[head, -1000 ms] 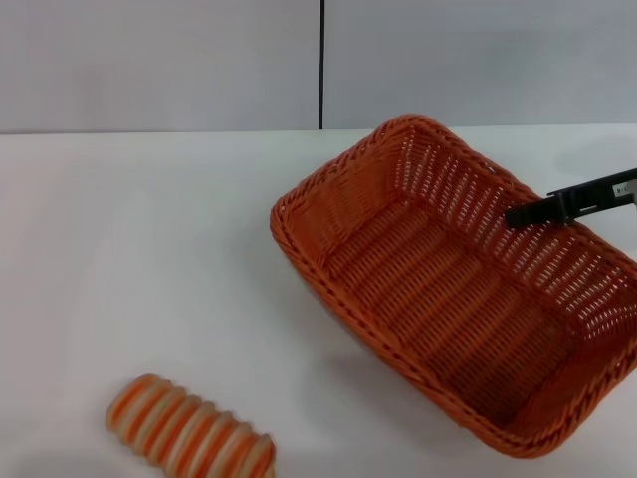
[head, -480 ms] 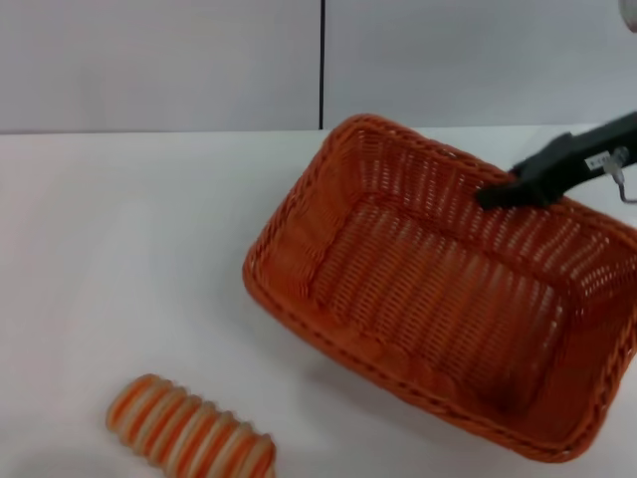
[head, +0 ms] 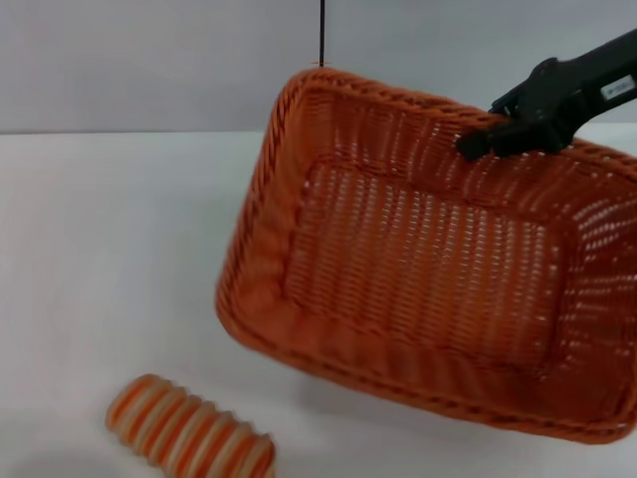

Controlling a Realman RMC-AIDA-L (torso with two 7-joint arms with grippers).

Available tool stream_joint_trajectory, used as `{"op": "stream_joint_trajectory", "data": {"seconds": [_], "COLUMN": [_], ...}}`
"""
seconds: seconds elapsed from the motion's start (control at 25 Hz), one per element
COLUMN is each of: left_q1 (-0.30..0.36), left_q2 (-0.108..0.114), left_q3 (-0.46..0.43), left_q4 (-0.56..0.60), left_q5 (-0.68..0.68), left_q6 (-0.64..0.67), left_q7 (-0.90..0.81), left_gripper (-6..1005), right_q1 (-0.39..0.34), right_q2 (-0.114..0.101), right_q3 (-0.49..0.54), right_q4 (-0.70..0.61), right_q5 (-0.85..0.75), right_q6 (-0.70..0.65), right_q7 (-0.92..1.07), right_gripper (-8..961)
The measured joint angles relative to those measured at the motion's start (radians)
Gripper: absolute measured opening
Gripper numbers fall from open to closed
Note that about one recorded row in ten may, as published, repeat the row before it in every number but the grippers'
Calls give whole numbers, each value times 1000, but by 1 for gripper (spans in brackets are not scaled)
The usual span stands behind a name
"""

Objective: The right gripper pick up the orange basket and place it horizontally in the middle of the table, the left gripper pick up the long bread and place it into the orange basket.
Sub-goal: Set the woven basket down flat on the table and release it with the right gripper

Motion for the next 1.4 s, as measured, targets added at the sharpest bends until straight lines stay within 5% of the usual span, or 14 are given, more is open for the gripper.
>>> {"op": "stream_joint_trajectory", "data": {"seconds": [0.08, 0.2, 0.52, 0.72, 0.88, 1.4], "left_q1": [3, 5, 29, 59, 76, 75], "left_q2": [0, -1, -2, -2, -2, -5], "left_q3": [-1, 3, 9, 9, 9, 19], "left_q4": [-1, 0, 6, 2, 0, -2], "left_q5": [0, 2, 8, 8, 9, 11], "left_q6": [4, 17, 66, 100, 122, 123], "left_q7": [0, 0, 2, 1, 0, 0], "left_gripper": [779, 779, 779, 778, 778, 777], "right_q1": [35, 52, 59, 55, 55, 14], "right_q2": [-29, -37, -24, 0, 43, 91], "right_q3": [-44, -100, -167, -181, -181, -214], "right_q4": [63, 87, 88, 86, 86, 39], "right_q5": [-4, -4, -8, -45, -127, -135], "right_q6": [30, 35, 20, -26, -86, -213], "right_q7": [-9, -17, -62, -108, -152, -229], "right_gripper": [167, 170, 177, 182, 186, 198]}}
